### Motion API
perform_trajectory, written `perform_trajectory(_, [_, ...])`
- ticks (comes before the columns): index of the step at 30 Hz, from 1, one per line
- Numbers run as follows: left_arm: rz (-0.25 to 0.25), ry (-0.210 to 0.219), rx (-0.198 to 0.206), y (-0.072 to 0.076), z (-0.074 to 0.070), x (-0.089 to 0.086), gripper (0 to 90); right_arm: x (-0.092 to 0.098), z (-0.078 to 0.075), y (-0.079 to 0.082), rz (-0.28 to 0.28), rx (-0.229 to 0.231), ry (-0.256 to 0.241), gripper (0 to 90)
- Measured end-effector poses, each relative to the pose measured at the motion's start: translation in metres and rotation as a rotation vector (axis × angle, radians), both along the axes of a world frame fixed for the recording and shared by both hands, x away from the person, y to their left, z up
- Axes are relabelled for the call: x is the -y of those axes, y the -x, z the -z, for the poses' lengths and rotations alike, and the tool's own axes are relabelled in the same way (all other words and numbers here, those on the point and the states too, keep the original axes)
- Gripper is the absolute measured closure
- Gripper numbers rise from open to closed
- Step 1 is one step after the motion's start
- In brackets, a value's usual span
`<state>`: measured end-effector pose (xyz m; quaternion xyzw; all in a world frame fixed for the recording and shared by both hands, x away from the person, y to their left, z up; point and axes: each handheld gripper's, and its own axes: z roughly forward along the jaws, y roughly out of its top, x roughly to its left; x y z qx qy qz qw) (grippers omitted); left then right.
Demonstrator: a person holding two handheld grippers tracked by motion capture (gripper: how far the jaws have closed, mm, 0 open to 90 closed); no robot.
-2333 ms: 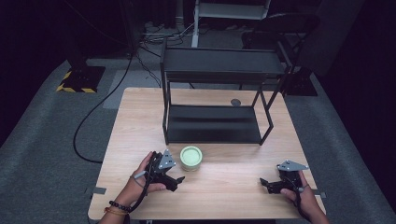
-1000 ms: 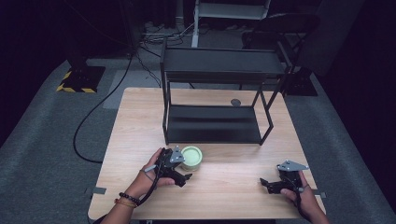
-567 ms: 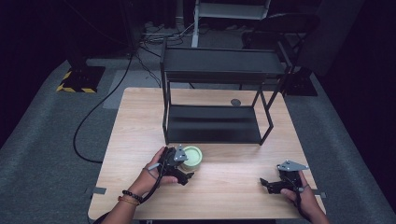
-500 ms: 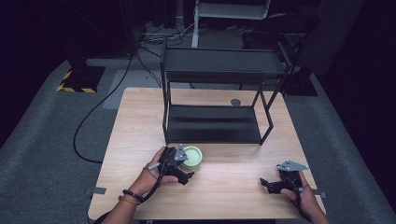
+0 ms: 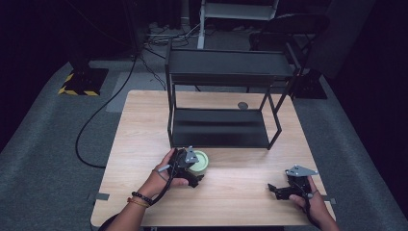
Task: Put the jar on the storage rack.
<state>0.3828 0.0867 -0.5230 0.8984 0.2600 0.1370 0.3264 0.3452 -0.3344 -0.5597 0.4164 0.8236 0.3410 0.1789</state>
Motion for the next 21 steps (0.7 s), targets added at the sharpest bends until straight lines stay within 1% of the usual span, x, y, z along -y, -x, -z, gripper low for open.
perform_trajectory(5, [0.001, -0.005, -0.005, -0.0031, 0.002, 0.0047, 2.9, 0.0, 0.0, 0.0, -0.001, 0.0, 0.0, 0.0])
perform_trajectory(6, [-0.001, 0.001, -0.004, -0.0034, 0.0031, 0.007, 3.0, 0.0, 0.0, -0.0001, -0.001, 0.0, 0.0, 0.0])
perform_trajectory(13, [-0.004, 0.001, -0.004, -0.0044, 0.0047, 0.007, 3.1, 0.0, 0.0, -0.0001, -0.001, 0.0, 0.0, 0.0])
perform_trajectory(21, [-0.012, 0.015, -0.002, -0.0065, 0.0063, 0.006, 3.1, 0.0001, 0.0, -0.0002, -0.003, 0.0, 0.0, 0.0])
